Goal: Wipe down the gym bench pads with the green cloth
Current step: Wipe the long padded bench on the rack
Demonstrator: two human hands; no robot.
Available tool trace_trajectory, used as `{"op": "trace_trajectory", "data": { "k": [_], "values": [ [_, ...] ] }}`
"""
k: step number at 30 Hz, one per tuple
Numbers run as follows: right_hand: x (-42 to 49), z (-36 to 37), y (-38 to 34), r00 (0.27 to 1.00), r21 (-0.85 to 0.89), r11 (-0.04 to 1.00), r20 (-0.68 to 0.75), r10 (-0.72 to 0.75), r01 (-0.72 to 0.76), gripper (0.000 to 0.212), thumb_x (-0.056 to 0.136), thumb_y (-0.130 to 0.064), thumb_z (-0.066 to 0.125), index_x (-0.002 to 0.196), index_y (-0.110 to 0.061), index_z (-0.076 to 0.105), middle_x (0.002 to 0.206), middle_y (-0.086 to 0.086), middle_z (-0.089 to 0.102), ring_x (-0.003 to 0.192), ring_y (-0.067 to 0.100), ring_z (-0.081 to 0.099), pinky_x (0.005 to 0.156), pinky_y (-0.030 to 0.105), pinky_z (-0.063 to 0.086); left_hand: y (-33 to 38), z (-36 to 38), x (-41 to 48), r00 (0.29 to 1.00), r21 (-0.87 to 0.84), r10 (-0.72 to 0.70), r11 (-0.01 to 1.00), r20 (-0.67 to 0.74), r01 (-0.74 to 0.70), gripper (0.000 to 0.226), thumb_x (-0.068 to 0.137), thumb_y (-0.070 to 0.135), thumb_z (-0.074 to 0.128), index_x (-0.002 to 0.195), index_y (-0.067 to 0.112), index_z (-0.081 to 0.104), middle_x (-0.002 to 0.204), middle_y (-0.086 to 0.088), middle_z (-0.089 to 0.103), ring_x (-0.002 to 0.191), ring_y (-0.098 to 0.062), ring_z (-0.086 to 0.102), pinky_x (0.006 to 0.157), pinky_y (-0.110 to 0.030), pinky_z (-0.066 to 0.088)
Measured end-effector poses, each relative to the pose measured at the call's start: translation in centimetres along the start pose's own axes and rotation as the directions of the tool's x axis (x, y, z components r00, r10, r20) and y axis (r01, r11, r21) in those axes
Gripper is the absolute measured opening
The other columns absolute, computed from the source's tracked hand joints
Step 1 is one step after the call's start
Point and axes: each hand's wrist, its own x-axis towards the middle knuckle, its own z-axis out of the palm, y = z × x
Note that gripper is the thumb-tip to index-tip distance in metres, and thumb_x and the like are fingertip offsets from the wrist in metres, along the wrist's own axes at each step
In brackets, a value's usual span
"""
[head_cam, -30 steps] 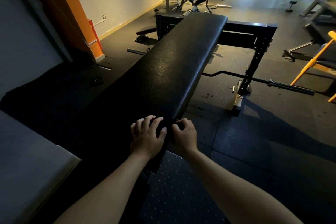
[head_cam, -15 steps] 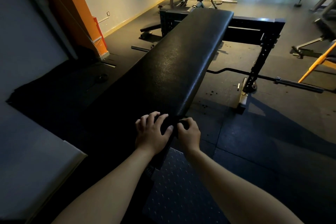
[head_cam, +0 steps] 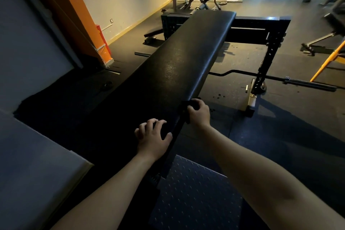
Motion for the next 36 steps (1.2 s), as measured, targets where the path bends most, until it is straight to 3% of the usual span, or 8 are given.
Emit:
{"op": "trace_trajectory", "data": {
  "k": [6, 11, 14, 19, 23, 27, 31, 36],
  "values": [
    [-2.8, 2.1, 1.4, 1.000, -0.042, 0.999, 0.015, 0.008, -0.007, 0.015, 0.086, -0.018, 0.064, 0.101, -0.021, 0.065, 0.106, 0.004, 0.061, 0.094, 0.018, 0.062, 0.087, 0.041, 0.056, 0.6, 0.2, 0.9, 1.000, -0.007, -0.002, 1.000, -0.023, 0.001, 0.052, 0.093, 0.057, 0.052, 0.141, 0.040, 0.043, 0.147, 0.008, 0.034, 0.137, -0.019, 0.023, 0.114, -0.039, 0.015],
    [-5.3, 0.8, 1.8, 0.990, 0.031, 0.999, 0.136, 0.031, -0.036, 0.013, 0.083, -0.015, 0.071, 0.079, -0.026, 0.066, 0.083, -0.002, 0.068, 0.080, 0.015, 0.067, 0.073, 0.041, 0.061, 2.9, 0.6, 3.4, 0.999, -0.017, 0.043, 0.999, -0.003, -0.043, 0.057, 0.095, 0.046, 0.053, 0.149, 0.037, 0.036, 0.156, 0.005, 0.029, 0.143, -0.020, 0.020, 0.115, -0.040, 0.017],
    [-2.9, -1.2, 1.1, 0.992, 0.012, 1.000, 0.128, -0.023, 0.022, 0.012, 0.087, -0.014, 0.069, 0.087, -0.026, 0.067, 0.091, -0.003, 0.068, 0.086, 0.013, 0.067, 0.076, 0.033, 0.059, 4.2, 1.0, 5.3, 0.997, -0.021, 0.073, 0.997, 0.011, -0.073, 0.060, 0.097, 0.043, 0.051, 0.154, 0.036, 0.030, 0.160, 0.005, 0.025, 0.145, -0.021, 0.019, 0.116, -0.041, 0.016],
    [4.5, -2.9, 0.6, 1.000, 0.037, 0.999, -0.004, -0.002, 0.002, 0.025, 0.085, -0.022, 0.064, 0.109, -0.028, 0.063, 0.113, 0.006, 0.061, 0.099, 0.020, 0.063, 0.085, 0.046, 0.058, 4.3, 2.2, 6.0, 0.999, -0.030, 0.033, 0.999, -0.020, -0.034, 0.058, 0.099, 0.054, 0.045, 0.152, 0.036, 0.035, 0.161, 0.008, 0.025, 0.145, -0.019, 0.016, 0.118, -0.041, 0.012],
    [5.8, -1.2, -0.5, 0.998, 0.038, 0.998, 0.055, 0.043, -0.045, 0.024, 0.090, -0.018, 0.064, 0.111, -0.028, 0.062, 0.119, 0.006, 0.057, 0.103, 0.020, 0.061, 0.088, 0.041, 0.057, 4.1, 2.6, 6.4, 0.998, 0.001, 0.032, 0.999, -0.046, -0.032, 0.058, 0.098, 0.058, 0.044, 0.151, 0.037, 0.037, 0.160, 0.009, 0.026, 0.144, -0.019, 0.019, 0.118, -0.041, 0.012],
    [3.8, -0.1, 0.1, 1.000, -0.078, 0.997, 0.011, -0.003, 0.004, 0.013, 0.089, -0.023, 0.063, 0.102, -0.025, 0.066, 0.107, -0.002, 0.061, 0.098, 0.015, 0.061, 0.090, 0.040, 0.054, 3.9, 3.1, 6.5, 0.997, 0.025, 0.042, 0.999, -0.072, -0.040, 0.055, 0.098, 0.054, 0.046, 0.150, 0.036, 0.040, 0.159, 0.008, 0.030, 0.142, -0.021, 0.024, 0.117, -0.042, 0.016],
    [1.3, -0.1, 0.9, 0.996, -0.091, 0.996, 0.093, 0.006, 0.002, 0.006, 0.087, -0.026, 0.065, 0.088, -0.031, 0.066, 0.096, -0.009, 0.065, 0.090, 0.010, 0.063, 0.086, 0.042, 0.056, 3.9, 3.3, 6.6, 0.997, 0.035, 0.033, 0.999, -0.067, -0.031, 0.054, 0.098, 0.051, 0.048, 0.149, 0.037, 0.041, 0.158, 0.007, 0.031, 0.140, -0.022, 0.025, 0.115, -0.042, 0.017],
    [0.9, -1.3, 0.7, 0.976, -0.040, 0.999, 0.213, 0.040, -0.032, 0.006, 0.087, -0.018, 0.066, 0.087, -0.024, 0.068, 0.086, -0.004, 0.068, 0.083, 0.014, 0.067, 0.077, 0.038, 0.060, 4.0, 3.3, 6.6, 0.997, 0.040, 0.033, 0.999, -0.073, -0.030, 0.054, 0.097, 0.051, 0.050, 0.149, 0.036, 0.042, 0.158, 0.006, 0.034, 0.140, -0.023, 0.027, 0.114, -0.041, 0.019]
  ]
}}
